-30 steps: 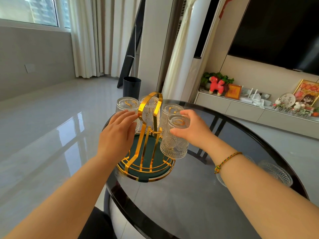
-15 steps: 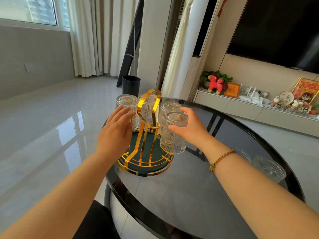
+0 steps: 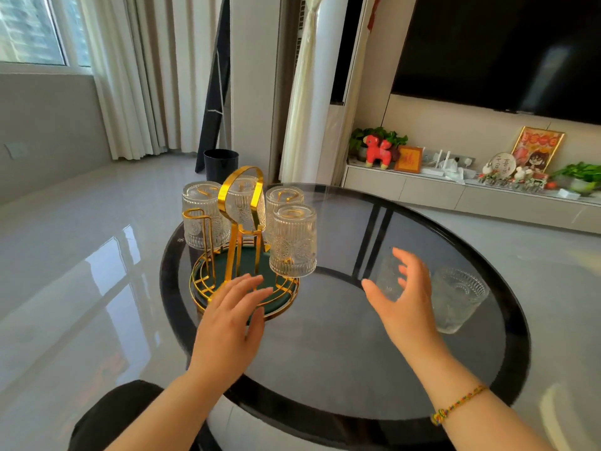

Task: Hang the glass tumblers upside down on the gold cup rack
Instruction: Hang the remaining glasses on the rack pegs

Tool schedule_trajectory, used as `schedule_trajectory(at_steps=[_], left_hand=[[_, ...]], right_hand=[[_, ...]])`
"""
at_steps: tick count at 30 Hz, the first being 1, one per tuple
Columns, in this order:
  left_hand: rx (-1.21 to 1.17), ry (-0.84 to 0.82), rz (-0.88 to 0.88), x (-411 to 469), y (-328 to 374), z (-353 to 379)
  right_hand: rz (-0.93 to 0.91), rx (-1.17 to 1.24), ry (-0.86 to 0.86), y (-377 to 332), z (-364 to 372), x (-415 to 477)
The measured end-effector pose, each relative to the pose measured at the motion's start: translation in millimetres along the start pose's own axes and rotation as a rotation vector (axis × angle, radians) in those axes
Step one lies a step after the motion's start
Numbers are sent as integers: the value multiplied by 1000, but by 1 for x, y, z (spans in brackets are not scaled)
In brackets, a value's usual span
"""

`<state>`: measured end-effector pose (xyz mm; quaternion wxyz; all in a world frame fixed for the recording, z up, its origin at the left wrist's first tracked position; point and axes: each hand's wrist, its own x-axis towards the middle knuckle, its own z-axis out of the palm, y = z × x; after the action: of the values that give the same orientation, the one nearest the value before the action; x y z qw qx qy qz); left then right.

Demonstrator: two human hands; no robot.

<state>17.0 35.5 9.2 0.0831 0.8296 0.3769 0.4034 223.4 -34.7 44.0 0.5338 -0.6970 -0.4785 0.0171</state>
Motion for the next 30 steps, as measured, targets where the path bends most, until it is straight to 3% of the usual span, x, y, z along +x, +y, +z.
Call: schedule_trajectory(at_steps=[6, 12, 24, 30], left_hand=[[-53, -242, -68, -10, 8, 38], [115, -479, -59, -15, -1, 59], [121, -506, -109, -13, -7, 66], [116, -493, -114, -13, -7, 67]], right_hand=[[297, 26, -8, 51, -21, -25], [466, 20, -89, 78, -9, -22], [430, 83, 84, 103, 18, 20], [443, -28, 94, 105, 21, 25]])
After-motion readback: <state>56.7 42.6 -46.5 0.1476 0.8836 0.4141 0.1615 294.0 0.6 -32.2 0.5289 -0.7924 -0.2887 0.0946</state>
